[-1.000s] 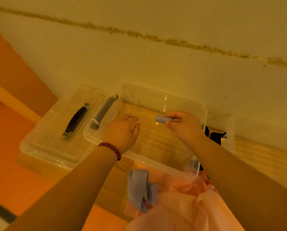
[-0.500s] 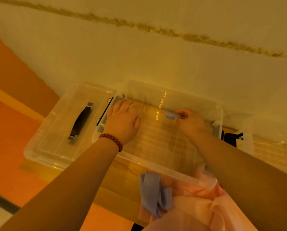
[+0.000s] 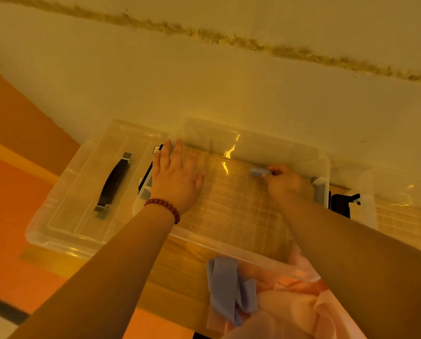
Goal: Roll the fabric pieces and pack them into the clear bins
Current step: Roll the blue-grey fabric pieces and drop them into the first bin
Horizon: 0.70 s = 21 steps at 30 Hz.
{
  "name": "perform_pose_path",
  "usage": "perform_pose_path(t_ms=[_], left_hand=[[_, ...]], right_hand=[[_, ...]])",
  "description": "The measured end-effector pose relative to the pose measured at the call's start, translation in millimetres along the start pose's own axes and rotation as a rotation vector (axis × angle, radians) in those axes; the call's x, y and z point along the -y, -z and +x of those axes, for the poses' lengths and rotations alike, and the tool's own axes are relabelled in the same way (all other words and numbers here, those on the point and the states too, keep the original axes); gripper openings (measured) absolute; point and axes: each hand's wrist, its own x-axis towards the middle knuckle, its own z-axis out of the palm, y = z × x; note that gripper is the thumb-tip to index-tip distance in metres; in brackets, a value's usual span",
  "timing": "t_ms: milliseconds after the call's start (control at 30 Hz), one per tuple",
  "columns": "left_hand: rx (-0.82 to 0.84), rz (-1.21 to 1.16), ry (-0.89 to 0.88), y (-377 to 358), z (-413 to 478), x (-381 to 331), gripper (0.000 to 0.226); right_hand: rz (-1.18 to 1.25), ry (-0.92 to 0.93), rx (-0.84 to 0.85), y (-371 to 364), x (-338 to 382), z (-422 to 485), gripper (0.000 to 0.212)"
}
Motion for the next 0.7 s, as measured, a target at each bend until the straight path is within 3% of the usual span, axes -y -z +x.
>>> perform_pose_path(t_ms=[700], left_hand=[[-0.014,0.083,-0.002,-5.2,0.4,-5.9,0.055]], right_hand=[[0.086,-0.008,-0.105,-13.4,-3.2,-1.1,0.027]])
